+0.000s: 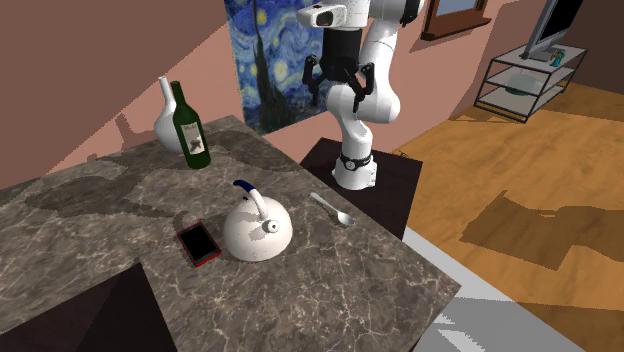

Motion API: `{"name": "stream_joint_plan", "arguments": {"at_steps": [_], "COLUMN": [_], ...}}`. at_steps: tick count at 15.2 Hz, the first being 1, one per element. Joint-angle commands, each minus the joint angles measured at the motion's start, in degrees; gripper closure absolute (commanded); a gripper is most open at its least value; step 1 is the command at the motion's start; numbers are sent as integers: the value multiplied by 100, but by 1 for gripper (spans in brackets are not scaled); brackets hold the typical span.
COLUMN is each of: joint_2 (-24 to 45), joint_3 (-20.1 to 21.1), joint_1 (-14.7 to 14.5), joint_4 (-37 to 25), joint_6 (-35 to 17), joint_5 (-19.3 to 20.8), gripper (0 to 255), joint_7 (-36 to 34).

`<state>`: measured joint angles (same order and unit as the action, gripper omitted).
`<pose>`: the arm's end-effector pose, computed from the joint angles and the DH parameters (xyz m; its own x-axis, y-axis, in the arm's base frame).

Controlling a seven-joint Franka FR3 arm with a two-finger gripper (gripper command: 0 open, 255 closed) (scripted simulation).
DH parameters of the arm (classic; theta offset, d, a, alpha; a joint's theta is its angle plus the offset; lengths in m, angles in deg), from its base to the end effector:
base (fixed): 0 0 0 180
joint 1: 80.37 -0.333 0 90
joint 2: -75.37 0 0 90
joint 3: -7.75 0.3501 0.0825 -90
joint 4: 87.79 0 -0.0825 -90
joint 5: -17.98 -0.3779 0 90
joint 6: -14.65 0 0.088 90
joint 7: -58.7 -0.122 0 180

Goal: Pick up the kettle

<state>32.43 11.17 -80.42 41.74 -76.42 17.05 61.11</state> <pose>0.2908 0.0272 0.6350 0.9931 0.0892 0.0761 0.0874 -0.9958 0.0277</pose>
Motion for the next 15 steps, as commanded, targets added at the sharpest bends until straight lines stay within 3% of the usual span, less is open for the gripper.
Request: {"name": "stream_joint_plan", "arguments": {"at_steps": [1, 8, 15], "joint_2": [0, 182, 1160], "joint_3": [0, -1130, -2320], "joint_1": [0, -349, -841], "joint_4": [0, 895, 1062], "joint_6": [0, -1295, -2544], "joint_5": [0, 334, 357], "gripper": [0, 0, 0], "joint_7": [0, 2276, 4651]}}
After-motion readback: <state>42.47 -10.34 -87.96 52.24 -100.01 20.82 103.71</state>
